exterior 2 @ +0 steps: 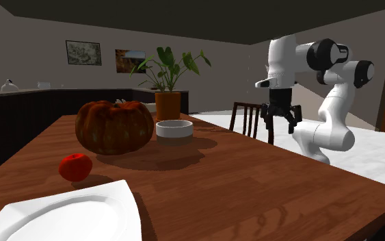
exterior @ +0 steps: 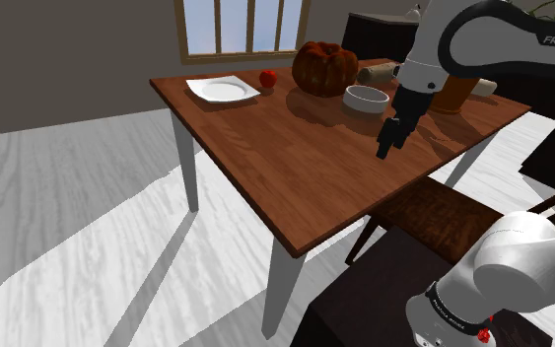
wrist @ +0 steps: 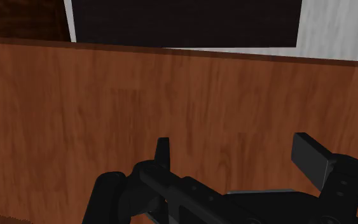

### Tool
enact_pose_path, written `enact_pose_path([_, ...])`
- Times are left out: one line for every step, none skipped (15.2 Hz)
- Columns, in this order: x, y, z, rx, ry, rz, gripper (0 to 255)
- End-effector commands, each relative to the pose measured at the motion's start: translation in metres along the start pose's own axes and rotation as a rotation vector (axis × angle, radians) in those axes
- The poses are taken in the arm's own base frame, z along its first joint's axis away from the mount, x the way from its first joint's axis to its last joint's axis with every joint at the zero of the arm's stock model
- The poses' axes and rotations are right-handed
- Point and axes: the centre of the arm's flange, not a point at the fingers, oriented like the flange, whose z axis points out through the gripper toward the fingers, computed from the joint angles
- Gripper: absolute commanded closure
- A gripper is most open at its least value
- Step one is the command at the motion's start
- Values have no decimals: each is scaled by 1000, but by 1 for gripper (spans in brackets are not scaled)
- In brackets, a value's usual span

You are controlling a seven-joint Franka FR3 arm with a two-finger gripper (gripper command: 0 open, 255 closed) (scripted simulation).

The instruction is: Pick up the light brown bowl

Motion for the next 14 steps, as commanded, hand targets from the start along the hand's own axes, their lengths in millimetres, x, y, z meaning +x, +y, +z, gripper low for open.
enact_pose_path([0, 0, 0, 0, 0, 0, 0])
enact_pose_path([9, 9, -1, -1, -1, -1, 0])
enact_pose_path([19, 18, -2, -2, -2, -2, 0])
enact_pose_path([28, 28, -3, -3, -3, -3, 0])
enact_pose_path([38, 37, -4, -4, -4, -4, 0])
enact_pose_path([47, 46, -5, -5, -5, -5, 0])
enact_pose_path([57, 55, -6, -6, -6, -6, 0])
enact_pose_path([66, 64, -7, -7, -7, -7, 0])
enact_pose_path([76, 73, -8, -8, -8, -8, 0])
enact_pose_path([85, 82, -8, -9, -9, -9, 0])
enact_pose_path([95, 92, -9, -10, -10, -10, 0])
enact_pose_path([104, 101, -10, -11, -11, -11, 0])
enact_pose_path([114, 110, -11, -12, -11, -12, 0])
enact_pose_path([123, 119, -12, -13, -12, -13, 0])
